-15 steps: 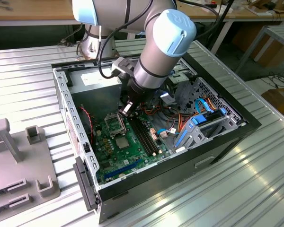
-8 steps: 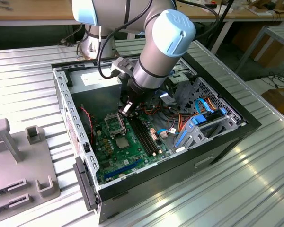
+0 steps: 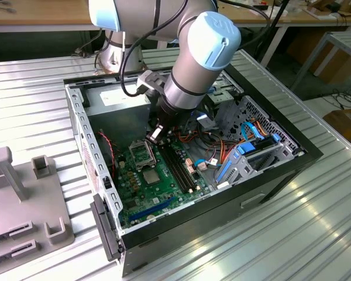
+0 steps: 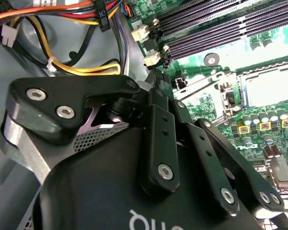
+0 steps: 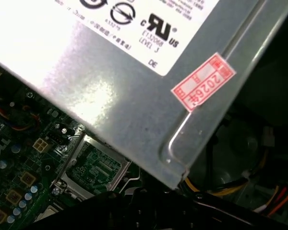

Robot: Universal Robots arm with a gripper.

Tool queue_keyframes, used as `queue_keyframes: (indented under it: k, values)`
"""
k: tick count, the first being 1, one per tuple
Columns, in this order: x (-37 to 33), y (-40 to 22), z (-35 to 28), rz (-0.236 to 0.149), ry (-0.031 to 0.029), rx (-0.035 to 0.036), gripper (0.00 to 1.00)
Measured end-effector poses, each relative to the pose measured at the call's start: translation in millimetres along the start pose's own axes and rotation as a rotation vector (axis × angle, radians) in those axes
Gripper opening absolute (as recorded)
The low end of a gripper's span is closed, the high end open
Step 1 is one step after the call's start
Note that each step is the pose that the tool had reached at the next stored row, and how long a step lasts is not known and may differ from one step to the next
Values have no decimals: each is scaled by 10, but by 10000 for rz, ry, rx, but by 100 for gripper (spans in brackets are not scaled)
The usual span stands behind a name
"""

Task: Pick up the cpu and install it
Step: 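Close the cpu cover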

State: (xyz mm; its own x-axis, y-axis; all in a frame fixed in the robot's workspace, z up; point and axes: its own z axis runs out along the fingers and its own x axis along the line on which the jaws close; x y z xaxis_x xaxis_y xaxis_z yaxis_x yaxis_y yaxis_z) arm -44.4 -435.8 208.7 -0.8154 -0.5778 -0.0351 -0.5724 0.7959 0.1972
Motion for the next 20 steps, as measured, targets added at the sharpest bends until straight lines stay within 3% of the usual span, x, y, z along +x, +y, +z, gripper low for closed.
queue_keyframes:
  k: [12,20]
  values:
    - [13,5,47,-1,-9,-15,11]
    - [23,13,3,-1,-1,-17,11]
